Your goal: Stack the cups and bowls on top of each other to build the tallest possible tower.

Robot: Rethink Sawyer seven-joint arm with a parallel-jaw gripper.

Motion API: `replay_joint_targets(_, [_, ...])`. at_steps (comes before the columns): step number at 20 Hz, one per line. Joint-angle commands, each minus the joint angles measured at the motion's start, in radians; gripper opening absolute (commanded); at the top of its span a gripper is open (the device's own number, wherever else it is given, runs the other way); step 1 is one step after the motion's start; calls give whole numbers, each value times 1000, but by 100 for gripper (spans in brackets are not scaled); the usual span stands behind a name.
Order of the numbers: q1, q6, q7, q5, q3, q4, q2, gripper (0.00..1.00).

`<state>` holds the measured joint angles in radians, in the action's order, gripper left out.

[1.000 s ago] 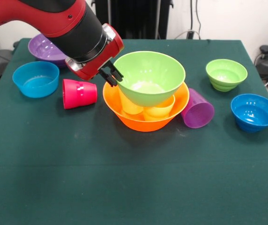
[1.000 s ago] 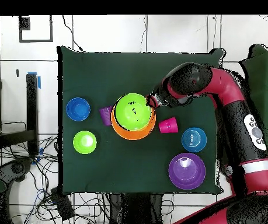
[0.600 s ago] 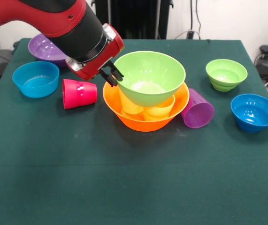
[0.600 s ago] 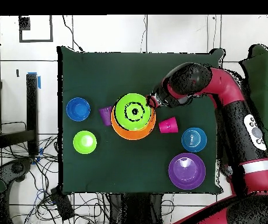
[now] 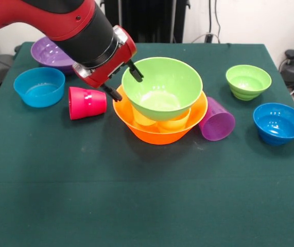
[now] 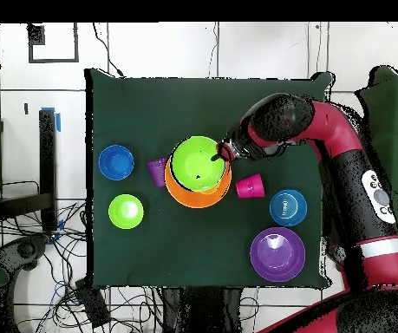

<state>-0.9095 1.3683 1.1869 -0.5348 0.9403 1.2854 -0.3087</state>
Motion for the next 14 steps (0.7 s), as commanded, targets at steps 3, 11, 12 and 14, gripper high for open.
replay_joint_targets(3, [49, -89, -124, -23, -25, 72, 10, 100])
replay_joint_targets(11, [47, -82, -128, -13, -22, 74, -8, 100])
replay_joint_targets(12, [49, -77, -127, -10, -21, 71, -11, 100])
replay_joint_targets(14, [50, -64, -125, -5, -19, 63, -24, 100])
